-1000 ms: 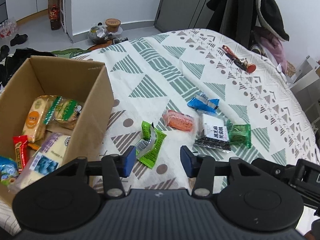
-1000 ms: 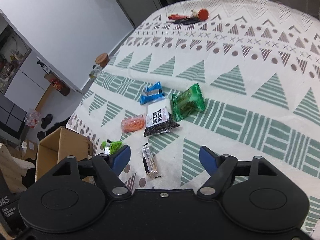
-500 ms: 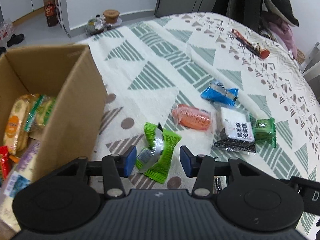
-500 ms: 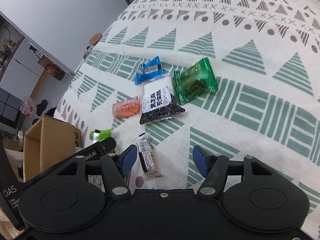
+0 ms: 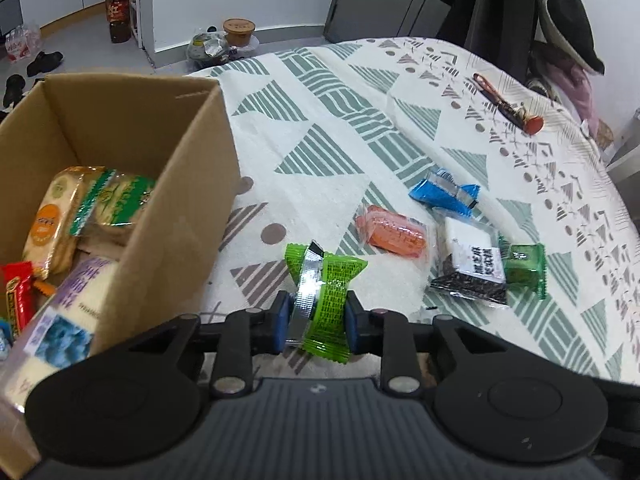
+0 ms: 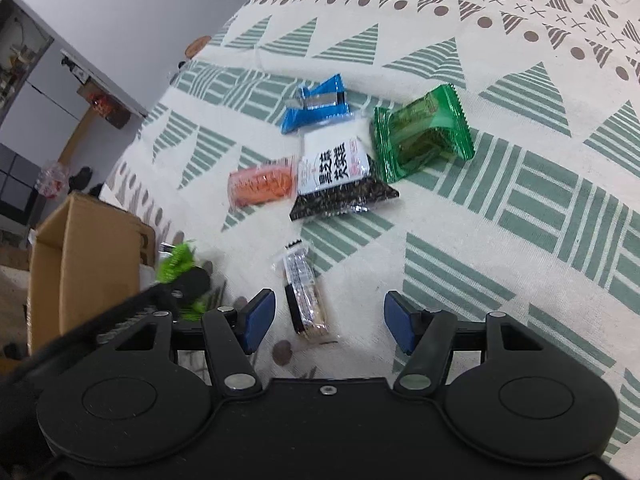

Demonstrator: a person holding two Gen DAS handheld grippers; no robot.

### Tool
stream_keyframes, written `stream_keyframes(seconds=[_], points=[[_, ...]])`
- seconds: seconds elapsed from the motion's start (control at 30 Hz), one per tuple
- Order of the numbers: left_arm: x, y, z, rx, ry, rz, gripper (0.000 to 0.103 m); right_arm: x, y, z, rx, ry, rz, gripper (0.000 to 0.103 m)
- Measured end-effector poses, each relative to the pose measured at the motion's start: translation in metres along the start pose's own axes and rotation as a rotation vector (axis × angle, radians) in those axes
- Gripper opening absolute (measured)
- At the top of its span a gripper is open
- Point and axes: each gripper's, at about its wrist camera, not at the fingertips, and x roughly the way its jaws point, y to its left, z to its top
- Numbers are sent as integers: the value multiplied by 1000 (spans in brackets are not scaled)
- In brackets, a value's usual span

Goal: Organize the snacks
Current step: 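Grasp the green wrapped candy with the left tool while the right grasps the small clear stick pack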

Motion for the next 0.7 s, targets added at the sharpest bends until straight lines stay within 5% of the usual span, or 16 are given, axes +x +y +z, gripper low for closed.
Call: stream_keyframes(seconds=[0.1,0.2,0.7], points=[[-11,0,0,1,-17,-8,27,3,3,-3,-25,-6,-20,59],[-22,0,0,0,-35,-6,27,4,6,-6,-68,-9,-32,18],[-85,9,-4,-17,-135,4,27,-57,17,-16,-85,-152,69,17]])
